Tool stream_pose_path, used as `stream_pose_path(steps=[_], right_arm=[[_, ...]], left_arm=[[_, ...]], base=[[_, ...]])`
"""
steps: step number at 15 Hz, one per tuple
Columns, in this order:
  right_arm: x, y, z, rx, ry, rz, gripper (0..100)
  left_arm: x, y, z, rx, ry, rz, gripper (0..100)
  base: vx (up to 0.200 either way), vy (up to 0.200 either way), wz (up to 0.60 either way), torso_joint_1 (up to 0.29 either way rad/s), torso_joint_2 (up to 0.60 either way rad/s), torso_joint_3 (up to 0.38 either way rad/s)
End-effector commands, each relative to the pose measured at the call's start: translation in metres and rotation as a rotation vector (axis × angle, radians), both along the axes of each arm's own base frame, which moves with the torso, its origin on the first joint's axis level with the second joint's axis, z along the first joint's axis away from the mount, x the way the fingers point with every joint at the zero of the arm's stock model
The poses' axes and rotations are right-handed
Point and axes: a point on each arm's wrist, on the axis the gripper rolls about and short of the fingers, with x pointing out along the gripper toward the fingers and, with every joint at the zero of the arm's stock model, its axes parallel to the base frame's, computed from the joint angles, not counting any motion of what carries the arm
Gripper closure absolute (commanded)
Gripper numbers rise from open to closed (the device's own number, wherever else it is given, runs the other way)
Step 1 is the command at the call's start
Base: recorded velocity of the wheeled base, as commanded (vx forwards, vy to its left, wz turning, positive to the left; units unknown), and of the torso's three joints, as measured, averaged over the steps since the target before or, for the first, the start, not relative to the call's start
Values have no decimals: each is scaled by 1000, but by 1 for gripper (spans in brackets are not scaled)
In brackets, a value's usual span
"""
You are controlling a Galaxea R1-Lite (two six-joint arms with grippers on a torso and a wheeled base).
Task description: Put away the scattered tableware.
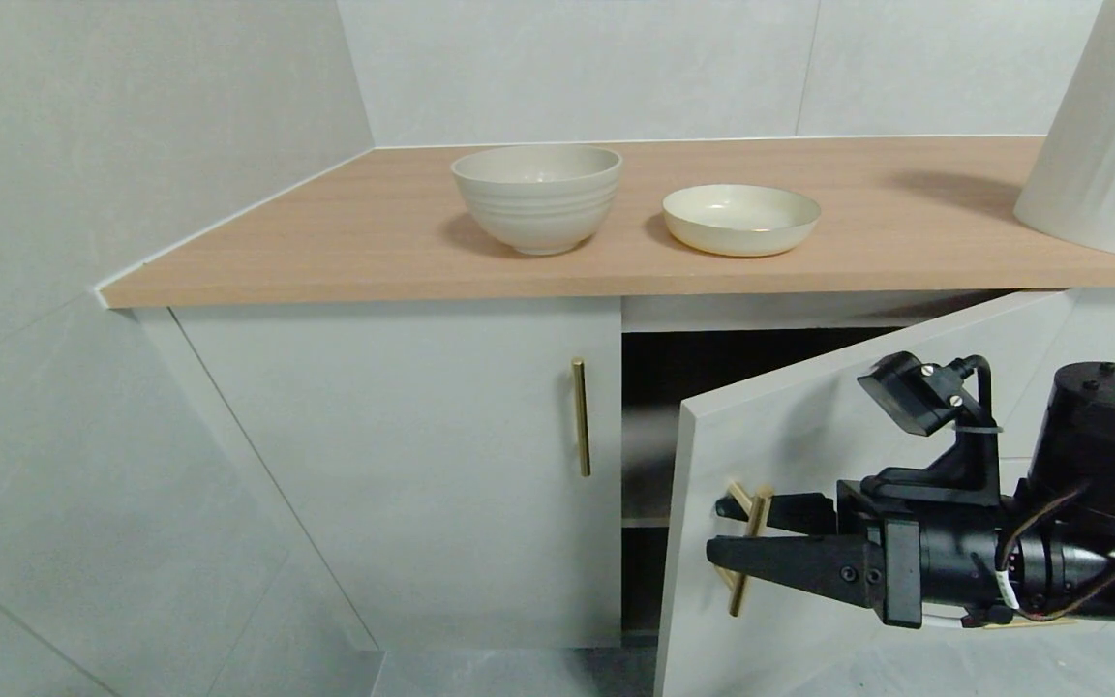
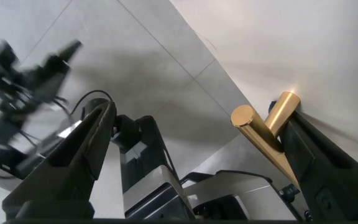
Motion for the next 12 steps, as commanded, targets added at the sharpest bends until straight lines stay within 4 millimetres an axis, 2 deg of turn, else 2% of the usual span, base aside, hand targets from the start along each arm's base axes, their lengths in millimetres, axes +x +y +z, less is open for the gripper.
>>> stream_pose_path(steps=[1, 2, 3, 4, 5, 6, 7, 8, 10, 12], right_arm=[[-1, 0, 1, 1, -2, 1, 0], [-1, 0, 1, 1, -2, 1, 0], [0, 0, 1, 1, -2, -1, 0], [0, 0, 0, 0, 1, -1, 0], [0, 0, 0, -1, 2, 1, 0], [0, 0, -1, -2, 3, 1, 0], [0, 0, 0, -1, 2, 1, 0], [0, 0, 0, -1, 2, -1, 0], [1, 1, -3, -7, 11, 1, 0], [4, 3, -7, -18, 19, 0, 0]], left_arm=[[49, -3, 68, 1, 159, -156, 0], [72, -5, 87, -5, 203, -207, 0], [94, -6, 95, -9, 256, -247, 0], [101, -7, 96, -11, 277, -260, 0], [128, -12, 93, -12, 358, -310, 0], [155, -18, 83, -19, 433, -338, 0], [161, -20, 79, -20, 457, -345, 0], [181, -37, 53, -2, 580, -432, 0], [199, -53, 29, 6, 660, -492, 0], [205, -67, 9, 11, 687, -544, 0]], base=[[0, 0, 0, 0, 0, 0], [0, 0, 0, 0, 0, 0], [0, 0, 0, 0, 0, 0], [0, 0, 0, 0, 0, 0], [0, 0, 0, 0, 0, 0], [0, 0, 0, 0, 0, 0], [0, 0, 0, 0, 0, 0], [0, 0, 0, 0, 0, 0], [0, 0, 0, 0, 0, 0], [0, 0, 0, 0, 0, 0]])
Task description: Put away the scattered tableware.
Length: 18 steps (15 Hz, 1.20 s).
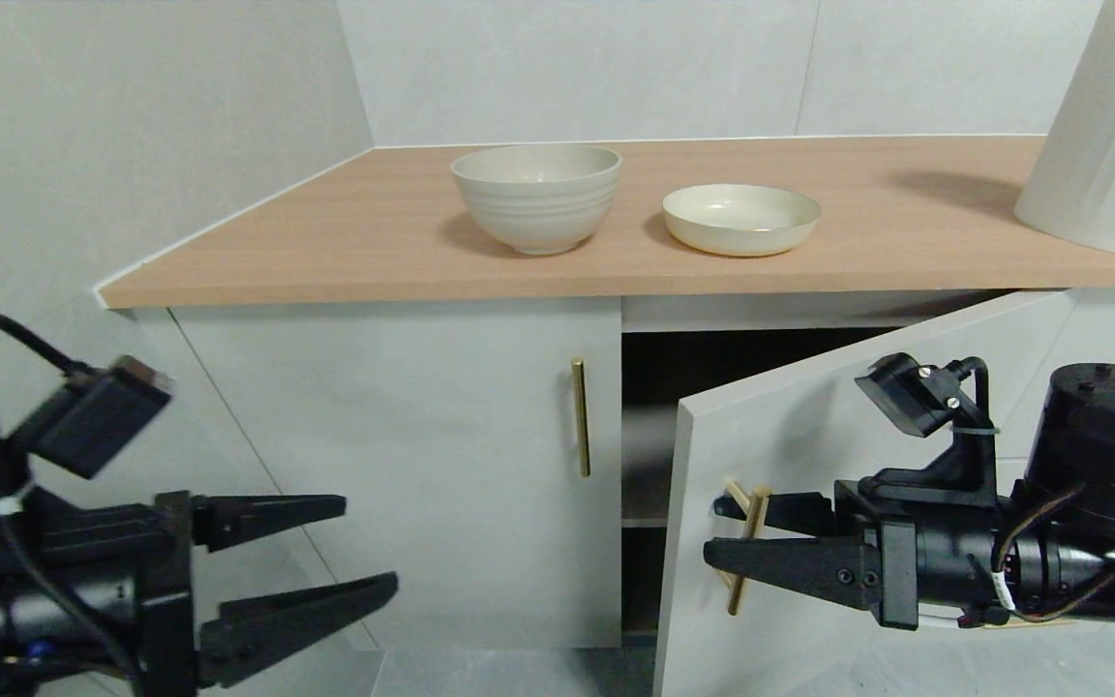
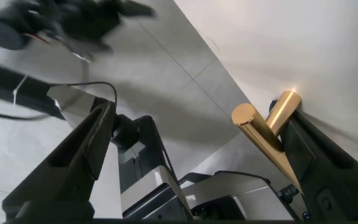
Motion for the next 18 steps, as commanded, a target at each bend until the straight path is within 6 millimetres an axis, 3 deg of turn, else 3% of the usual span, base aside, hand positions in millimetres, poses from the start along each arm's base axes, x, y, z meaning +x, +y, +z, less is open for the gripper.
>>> stream_pose_path(steps=[1, 5, 6, 11, 14, 18], right_arm=[[2, 2, -5, -12, 17, 0, 0], [3, 3, -7, -16, 23, 1, 0], [3, 3, -7, -16, 25, 1, 0], [3, 3, -6, -15, 22, 1, 0], [3, 3, -7, -16, 25, 1, 0], [1, 1, -2, -5, 8, 1, 0]], left_arm=[[18, -19, -40, 43, 160, -63, 0], [19, -20, -43, 31, 158, -36, 0], [18, -21, -43, 31, 162, -40, 100], [21, -26, -41, 31, 149, -58, 100], [27, -42, -35, 23, 124, -117, 100], [72, -77, -17, -93, 71, -137, 100]], base=[[0, 0, 0, 0, 0, 0], [0, 0, 0, 0, 0, 0], [0, 0, 0, 0, 0, 0], [0, 0, 0, 0, 0, 0], [0, 0, 0, 0, 0, 0], [0, 0, 0, 0, 0, 0]])
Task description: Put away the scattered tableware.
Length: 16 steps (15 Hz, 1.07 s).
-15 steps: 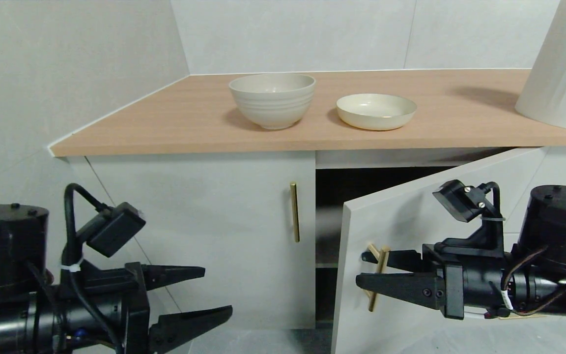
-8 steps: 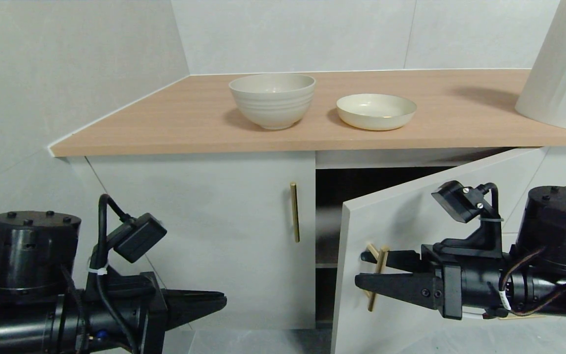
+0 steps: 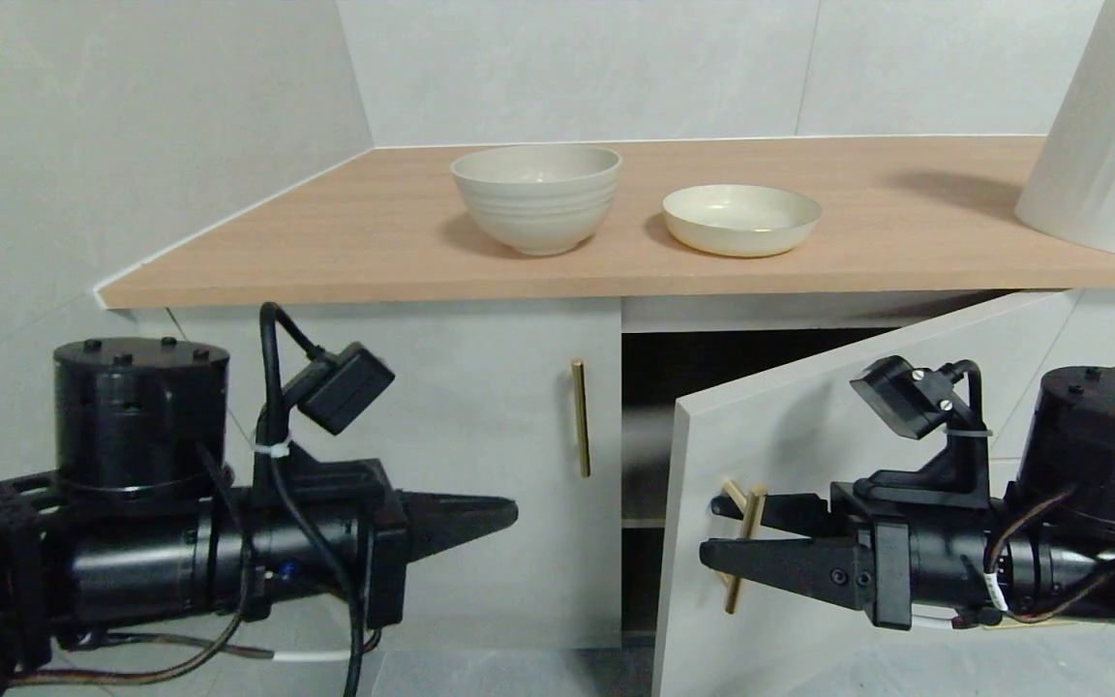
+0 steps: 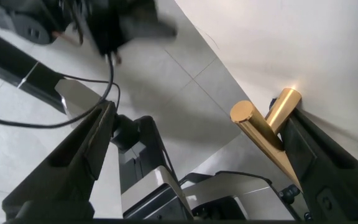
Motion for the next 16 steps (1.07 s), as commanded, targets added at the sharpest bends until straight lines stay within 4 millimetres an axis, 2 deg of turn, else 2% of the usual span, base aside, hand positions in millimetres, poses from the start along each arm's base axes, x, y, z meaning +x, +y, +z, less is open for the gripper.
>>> stream_pose_path(steps=[1, 2, 3, 4, 6, 8, 9, 13, 16], right_arm=[[-1, -1, 2, 5, -7, 0, 0], [-1, -1, 2, 5, -7, 0, 0], [0, 0, 1, 2, -3, 1, 0], [0, 0, 0, 0, 0, 1, 0], [0, 0, -1, -1, 1, 1, 0], [0, 0, -1, -2, 2, 0, 0], [1, 1, -2, -5, 8, -1, 0], [2, 1, -3, -7, 9, 0, 0], [1, 0, -3, -7, 7, -5, 0]], left_arm=[[22, -18, -1, -36, 27, -10, 100], [30, -32, -6, -58, 51, -34, 100], [34, -46, -19, -58, 79, -55, 100], [36, -54, -28, -55, 85, -63, 100], [53, -69, -54, -70, -2, 21, 100], [60, -79, -64, -95, -66, 61, 100], [64, -91, -73, -119, -120, 95, 100], [58, -112, -82, -172, -184, 59, 100], [55, -117, -82, -195, -208, 42, 100]], base=[[0, 0, 0, 0, 0, 0], [0, 0, 0, 0, 0, 0], [0, 0, 0, 0, 0, 0], [0, 0, 0, 0, 0, 0], [0, 0, 0, 0, 0, 0], [0, 0, 0, 0, 0, 0], [0, 0, 0, 0, 0, 0], [0, 0, 0, 0, 0, 0], [0, 0, 0, 0, 0, 0]])
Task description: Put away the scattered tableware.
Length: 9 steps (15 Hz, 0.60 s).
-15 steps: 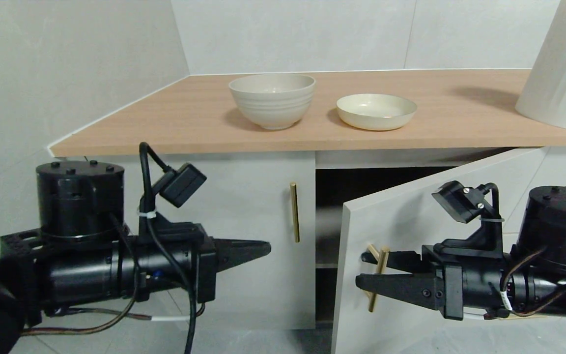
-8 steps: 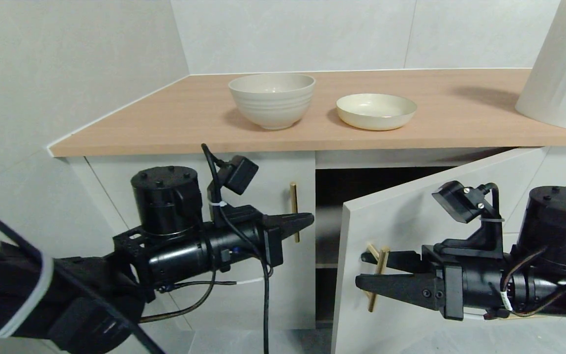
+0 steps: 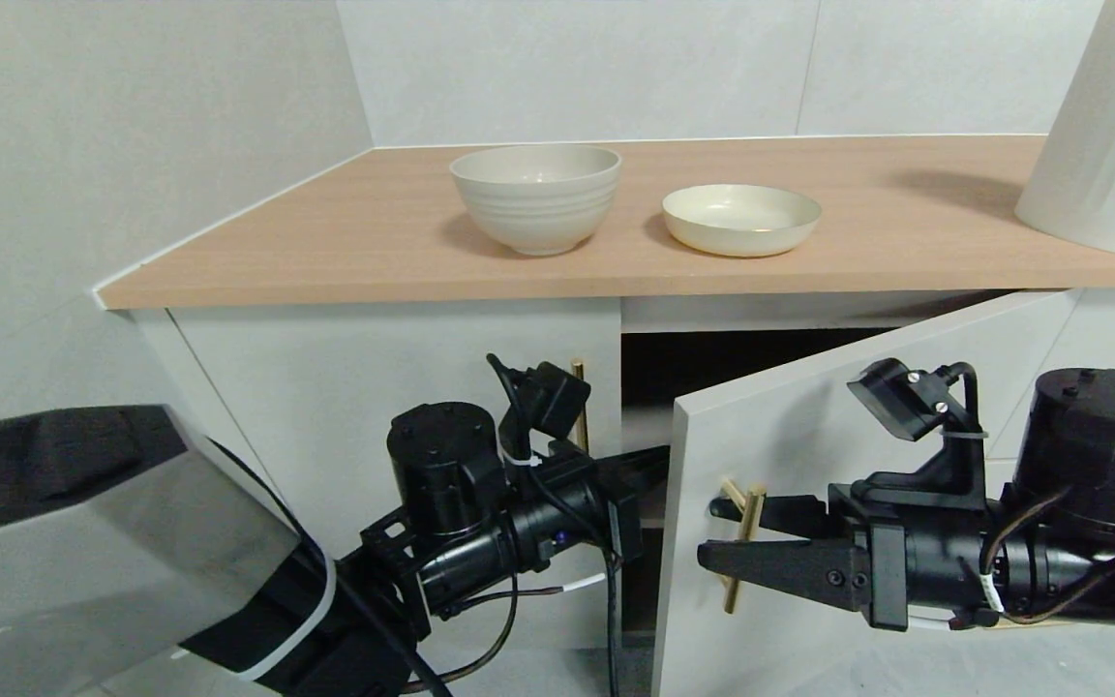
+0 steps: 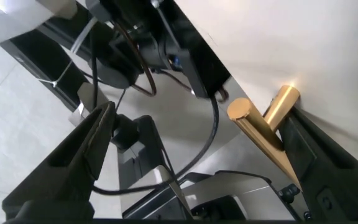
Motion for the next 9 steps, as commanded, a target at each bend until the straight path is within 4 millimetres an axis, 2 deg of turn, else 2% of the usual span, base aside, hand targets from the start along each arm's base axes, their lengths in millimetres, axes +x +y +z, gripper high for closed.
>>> stream_pose_path(steps=[1, 6, 9], right_arm=[[-1, -2, -2, -8, -6, -4, 0], [1, -12, -9, -60, -83, -61, 0], [0, -17, -6, -57, -103, -77, 0]], left_arm=[[-1, -4, -8, 15, 16, -11, 100], [-3, -5, -7, 15, 16, -18, 100], [-5, -6, -6, 13, 14, -21, 100]], base=[[0, 0, 0, 0, 0, 0], [0, 0, 0, 0, 0, 0], [0, 0, 0, 0, 0, 0]])
